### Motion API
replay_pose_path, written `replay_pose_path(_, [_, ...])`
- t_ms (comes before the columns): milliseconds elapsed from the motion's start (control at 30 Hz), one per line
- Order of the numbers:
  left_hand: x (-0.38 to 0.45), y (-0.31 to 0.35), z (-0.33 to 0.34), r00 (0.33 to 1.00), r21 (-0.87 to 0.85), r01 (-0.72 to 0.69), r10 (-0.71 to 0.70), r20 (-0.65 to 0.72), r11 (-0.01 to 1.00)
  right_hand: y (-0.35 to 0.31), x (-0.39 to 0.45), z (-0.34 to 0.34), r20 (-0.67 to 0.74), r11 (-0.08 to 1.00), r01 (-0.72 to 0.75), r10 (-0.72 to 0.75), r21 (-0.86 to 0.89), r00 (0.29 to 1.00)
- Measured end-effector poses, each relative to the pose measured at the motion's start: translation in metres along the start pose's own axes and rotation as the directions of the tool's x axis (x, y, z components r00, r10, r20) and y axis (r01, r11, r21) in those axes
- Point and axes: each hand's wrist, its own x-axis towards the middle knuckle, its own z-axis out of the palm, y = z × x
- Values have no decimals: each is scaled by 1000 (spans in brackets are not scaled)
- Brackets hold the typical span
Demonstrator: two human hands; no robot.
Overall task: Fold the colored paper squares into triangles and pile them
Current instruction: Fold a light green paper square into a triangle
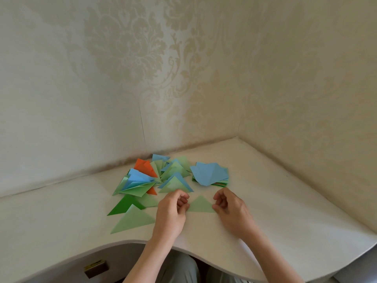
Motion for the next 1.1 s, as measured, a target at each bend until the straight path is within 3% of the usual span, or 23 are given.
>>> replay_pose_path(100, [-5, 1, 3, 996, 59, -51, 55, -64, 997, 1, -2, 2, -34, 1000, 15, -16, -19, 999])
replay_pose_path(200, [-10, 14, 11, 979, 229, -130, 161, -126, 965, -2, -3, 5, -62, 997, 48, -52, -61, 997])
replay_pose_path(333, [-14, 30, 23, 987, 388, -80, 128, -99, 918, -2, -5, 8, -96, 991, 73, -85, -115, 992])
replay_pose_path(467, [-10, 33, 24, 998, 275, 44, -27, -64, 960, 0, -6, 9, -108, 987, 86, -101, -136, 989])
replay_pose_path(600, [-11, 30, 21, 1000, 205, 17, -12, -28, 979, 1, -6, 10, -133, 983, 110, -130, -147, 982])
replay_pose_path(700, [-16, 20, 19, 996, 163, -78, 82, -17, 984, 2, -6, 10, -156, 984, 133, -151, -119, 976])
replay_pose_path(867, [-10, 4, 0, 987, 212, -125, 144, -76, 969, 0, -3, 8, -215, 995, 95, -96, -18, 972])
replay_pose_path(1100, [10, -9, -23, 955, 436, -62, 179, -235, 898, -15, 26, 12, -308, 952, 115, -204, -284, 929])
